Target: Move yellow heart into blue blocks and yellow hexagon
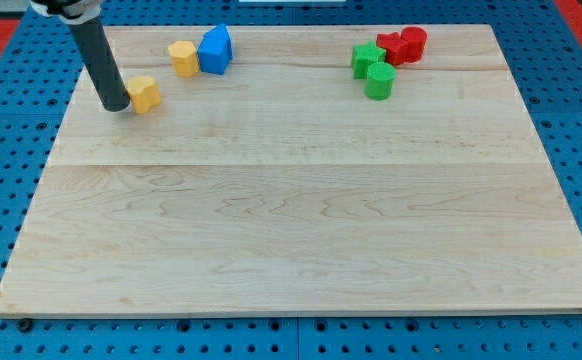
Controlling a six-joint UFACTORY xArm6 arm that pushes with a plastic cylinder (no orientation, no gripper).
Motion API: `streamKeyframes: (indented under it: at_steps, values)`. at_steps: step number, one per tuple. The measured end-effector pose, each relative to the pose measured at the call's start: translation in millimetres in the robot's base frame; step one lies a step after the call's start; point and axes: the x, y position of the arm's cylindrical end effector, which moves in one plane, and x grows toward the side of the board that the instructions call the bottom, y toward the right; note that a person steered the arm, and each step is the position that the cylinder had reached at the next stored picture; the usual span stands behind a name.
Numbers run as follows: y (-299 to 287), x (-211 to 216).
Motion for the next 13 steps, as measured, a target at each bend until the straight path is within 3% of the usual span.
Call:
streamKeyframes:
  at_steps: [4, 5, 6, 9, 10, 12, 13]
  values:
    - [82.9, -1.7]
    - [83.6, -2.2]
    - [41.5, 3.0]
    - [148.2, -24.3]
    - [159.2, -26.5]
    - [141.7, 5.7]
    - [103.0, -22.8]
